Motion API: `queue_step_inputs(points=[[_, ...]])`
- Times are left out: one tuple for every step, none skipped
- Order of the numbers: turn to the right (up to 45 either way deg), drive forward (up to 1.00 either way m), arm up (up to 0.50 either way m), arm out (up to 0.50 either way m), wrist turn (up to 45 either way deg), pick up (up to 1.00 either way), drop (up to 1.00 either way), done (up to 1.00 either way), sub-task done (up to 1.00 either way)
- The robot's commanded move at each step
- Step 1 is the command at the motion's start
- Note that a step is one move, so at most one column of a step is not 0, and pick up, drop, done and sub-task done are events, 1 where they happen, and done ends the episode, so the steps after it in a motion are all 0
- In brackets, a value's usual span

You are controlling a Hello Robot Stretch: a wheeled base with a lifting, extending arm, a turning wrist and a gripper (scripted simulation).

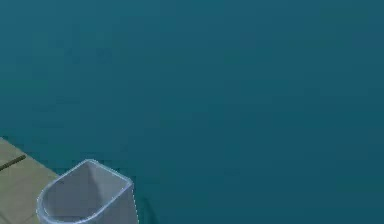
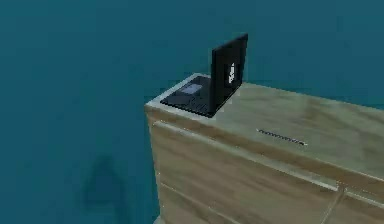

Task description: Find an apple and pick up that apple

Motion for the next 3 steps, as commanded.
queue_step_inputs(points=[[-45.0, 0.0, 0.0, 0.0, 0.0, 0.0, 0.0, 0.0, 0.0], [-45.0, 0.0, 0.0, 0.0, 0.0, 0.0, 0.0, 0.0, 0.0], [-45.0, 0.0, 0.0, 0.0, 0.0, 0.0, 0.0, 0.0, 0.0]])
